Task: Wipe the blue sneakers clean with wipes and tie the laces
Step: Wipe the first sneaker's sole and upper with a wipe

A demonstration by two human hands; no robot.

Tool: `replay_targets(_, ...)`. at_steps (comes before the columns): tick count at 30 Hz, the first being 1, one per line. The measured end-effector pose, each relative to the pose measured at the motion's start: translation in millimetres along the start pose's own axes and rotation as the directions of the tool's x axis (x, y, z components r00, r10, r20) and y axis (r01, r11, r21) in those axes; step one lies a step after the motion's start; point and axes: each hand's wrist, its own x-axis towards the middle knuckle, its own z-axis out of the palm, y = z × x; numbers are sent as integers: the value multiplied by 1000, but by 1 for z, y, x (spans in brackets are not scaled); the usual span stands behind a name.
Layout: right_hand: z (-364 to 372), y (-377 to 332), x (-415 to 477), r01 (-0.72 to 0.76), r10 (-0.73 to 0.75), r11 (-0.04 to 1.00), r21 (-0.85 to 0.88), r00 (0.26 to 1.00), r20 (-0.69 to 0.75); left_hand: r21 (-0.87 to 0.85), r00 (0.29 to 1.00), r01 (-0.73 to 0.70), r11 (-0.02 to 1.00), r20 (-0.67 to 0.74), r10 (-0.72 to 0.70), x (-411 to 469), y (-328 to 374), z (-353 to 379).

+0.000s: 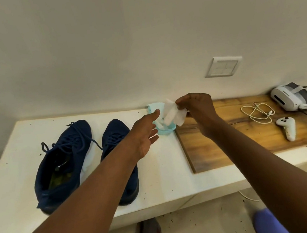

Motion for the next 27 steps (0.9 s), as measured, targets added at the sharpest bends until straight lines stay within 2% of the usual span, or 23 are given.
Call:
replay_targets(3, -4, -28, -29, -115, 99, 972, 204, 991, 88, -28, 994, -25, 999, 109, 28, -18, 5, -7)
replay_targets(8, -3, -54, -75, -300, 199, 884, 359, 936, 291, -90, 963, -68, 994, 253, 89, -62, 4, -18)
replay_targets(10, 5, -55, -89, -357, 224, 816, 455, 920, 321, -137, 956, -113, 984, 256, 145, -79, 2, -23)
replay_targets(12, 14, -53, -101, -397, 270, 756, 520, 914, 304, -107, 958, -182, 978, 207, 201, -96, 2, -28)
replay_targets(15, 29, -49, -120, -421, 341, 733, 534, 907, 248, -26, 959, -269, 963, 88, 270, -117, 3, -35)
replay_targets(18, 50, -45, -145, -435, 304, 729, 529, 898, 319, 26, 948, -317, 948, 18, 317, -134, 5, -45)
replay_targets(21, 68, -38, -165, -457, 278, 687, 565, 883, 377, 57, 950, -311, 949, -12, 312, -145, 0, -54)
replay_targets(24, 77, -24, -174, -461, 315, 561, 687, 887, 338, 52, 949, -292, 955, -105, 296, -146, -12, -63)
replay_targets(27, 82, -7, -183, -445, 378, 497, 745, 884, 276, 9, 950, -211, 977, -234, 207, -137, -28, -74)
